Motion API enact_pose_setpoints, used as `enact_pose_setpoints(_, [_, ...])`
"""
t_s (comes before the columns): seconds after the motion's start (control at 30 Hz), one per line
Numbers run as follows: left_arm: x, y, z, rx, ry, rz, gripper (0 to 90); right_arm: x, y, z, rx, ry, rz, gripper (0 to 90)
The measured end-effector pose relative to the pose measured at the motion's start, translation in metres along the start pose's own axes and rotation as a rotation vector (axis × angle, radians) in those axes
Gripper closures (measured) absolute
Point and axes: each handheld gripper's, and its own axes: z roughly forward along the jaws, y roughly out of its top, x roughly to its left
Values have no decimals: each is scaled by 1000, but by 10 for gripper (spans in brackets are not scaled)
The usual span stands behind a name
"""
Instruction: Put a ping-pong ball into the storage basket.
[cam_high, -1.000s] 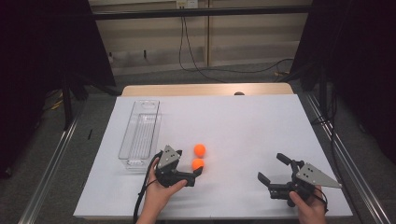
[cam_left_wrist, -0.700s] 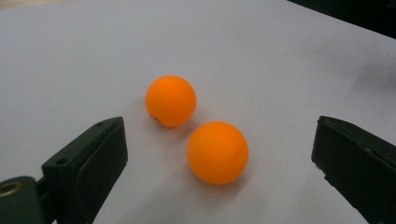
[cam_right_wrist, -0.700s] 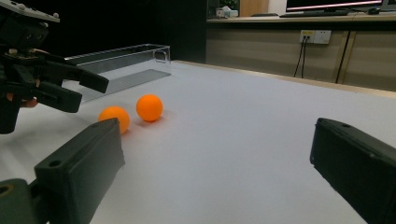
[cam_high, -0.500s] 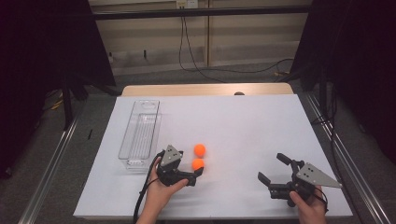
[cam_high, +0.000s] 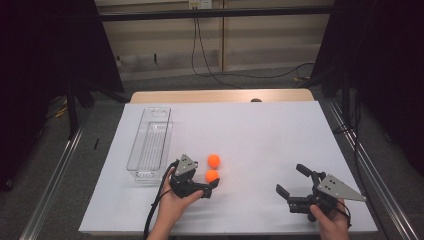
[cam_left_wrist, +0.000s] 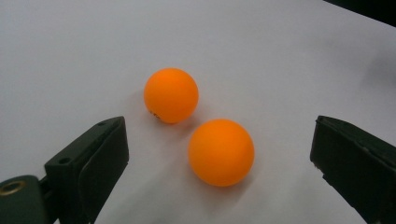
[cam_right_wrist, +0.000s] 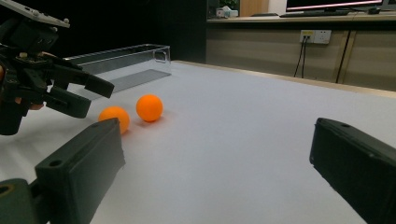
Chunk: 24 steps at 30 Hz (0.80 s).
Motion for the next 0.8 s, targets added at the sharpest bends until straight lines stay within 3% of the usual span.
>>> enact_pose_setpoints(0.8, [-2,5,13,42,5,5,52,0,0,0,0,3,-1,24])
